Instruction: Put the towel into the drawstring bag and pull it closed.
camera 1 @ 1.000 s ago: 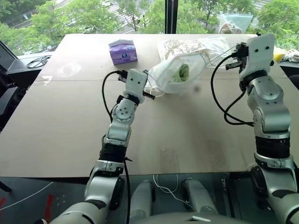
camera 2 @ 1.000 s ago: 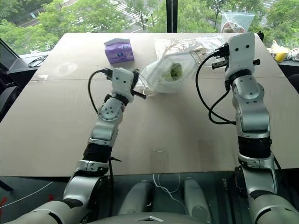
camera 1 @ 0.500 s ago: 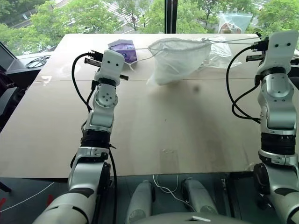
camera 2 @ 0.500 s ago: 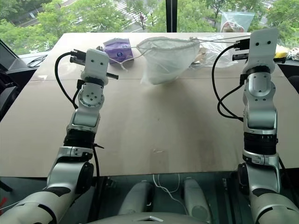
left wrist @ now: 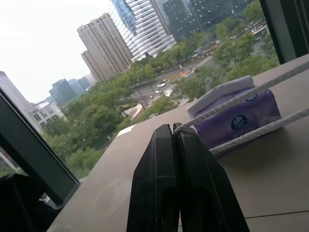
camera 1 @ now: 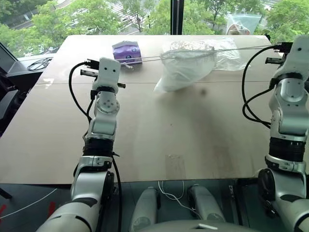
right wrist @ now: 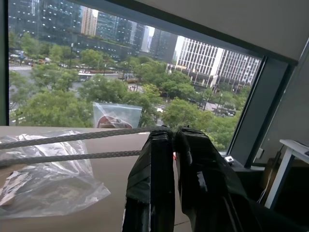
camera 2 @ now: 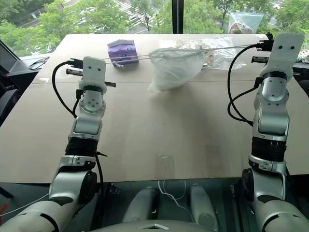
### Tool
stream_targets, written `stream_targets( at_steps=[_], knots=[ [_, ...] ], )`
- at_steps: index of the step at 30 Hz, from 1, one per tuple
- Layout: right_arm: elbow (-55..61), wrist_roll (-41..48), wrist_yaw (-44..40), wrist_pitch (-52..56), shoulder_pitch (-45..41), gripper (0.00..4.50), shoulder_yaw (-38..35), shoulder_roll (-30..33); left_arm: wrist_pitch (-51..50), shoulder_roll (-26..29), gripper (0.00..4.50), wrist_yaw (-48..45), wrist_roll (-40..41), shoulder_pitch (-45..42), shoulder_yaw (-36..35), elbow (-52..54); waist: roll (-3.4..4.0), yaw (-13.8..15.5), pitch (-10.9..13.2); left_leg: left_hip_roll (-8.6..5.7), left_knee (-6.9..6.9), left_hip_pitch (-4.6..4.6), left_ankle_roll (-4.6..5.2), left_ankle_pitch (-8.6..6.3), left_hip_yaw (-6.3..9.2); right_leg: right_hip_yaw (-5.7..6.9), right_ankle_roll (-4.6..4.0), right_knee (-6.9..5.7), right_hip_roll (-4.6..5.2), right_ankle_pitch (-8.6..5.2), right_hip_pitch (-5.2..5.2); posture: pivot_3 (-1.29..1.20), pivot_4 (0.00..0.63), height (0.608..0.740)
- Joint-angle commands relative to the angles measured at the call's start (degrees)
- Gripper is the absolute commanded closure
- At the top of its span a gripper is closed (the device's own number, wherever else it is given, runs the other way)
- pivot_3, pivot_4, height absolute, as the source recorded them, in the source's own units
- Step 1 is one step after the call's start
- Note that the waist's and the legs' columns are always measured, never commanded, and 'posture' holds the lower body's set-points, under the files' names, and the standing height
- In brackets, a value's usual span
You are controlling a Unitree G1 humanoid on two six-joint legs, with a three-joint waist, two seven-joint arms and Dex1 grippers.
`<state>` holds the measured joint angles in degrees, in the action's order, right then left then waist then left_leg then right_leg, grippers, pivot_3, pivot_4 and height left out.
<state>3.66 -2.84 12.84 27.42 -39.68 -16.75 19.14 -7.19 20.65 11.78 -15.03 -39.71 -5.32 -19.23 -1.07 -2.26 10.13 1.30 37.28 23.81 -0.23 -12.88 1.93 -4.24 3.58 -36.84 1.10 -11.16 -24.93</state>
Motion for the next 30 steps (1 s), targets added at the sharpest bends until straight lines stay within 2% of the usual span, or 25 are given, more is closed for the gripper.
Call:
stream_targets(
  at_steps=[1, 12, 21, 30],
  knots=[
    [2.75, 1.27, 5.17, 0.47, -0.5, 4.5, -7.09, -0.78, -2.1, 1.76, 4.48, 2.89, 0.7, 0.86, -4.45, 1.22, 0.0, -0.01, 0.0, 0.0, 0.0, 0.0, 0.0, 0.0, 0.0, 0.0, 0.0, 0.0, 0.0, 0.0, 0.0, 0.0, 0.15, 0.74],
    [3.53, 5.64, 15.34, 0.56, -0.56, 4.5, -15.75, -4.11, -3.18, 3.68, 4.48, 5.98, 0.7, 0.92, -5.67, -0.07, 0.0, -0.03, 0.0, 0.0, 0.0, 0.0, 0.0, 0.0, 0.0, 0.0, 0.0, -0.01, 0.0, 0.0, 0.0, 0.0, 0.15, 0.74],
    [4.2, 13.03, 26.91, 0.31, -0.2, 4.5, -25.68, -8.91, -8.51, 2.6, 4.48, 12.19, 2.55, 1.19, -8.79, -0.8, 0.0, -0.06, 0.0, 0.0, 0.0, 0.0, 0.0, 0.0, 0.01, 0.0, 0.0, -0.02, 0.01, 0.0, 0.0, 0.0, 0.15, 0.74],
    [3.78, 17.95, 35.79, -1.48, 1.15, 4.5, -29.19, -10.91, -14.73, 4.27, 4.48, 21.57, -0.03, 0.4, -8.92, -2.61, 0.0, -0.21, 0.0, 0.0, 0.0, -0.02, 0.0, 0.0, 0.0, -0.01, 0.0, -0.03, 0.0, 0.0, 0.0, 0.0, 0.15, 0.74]
  ],
)
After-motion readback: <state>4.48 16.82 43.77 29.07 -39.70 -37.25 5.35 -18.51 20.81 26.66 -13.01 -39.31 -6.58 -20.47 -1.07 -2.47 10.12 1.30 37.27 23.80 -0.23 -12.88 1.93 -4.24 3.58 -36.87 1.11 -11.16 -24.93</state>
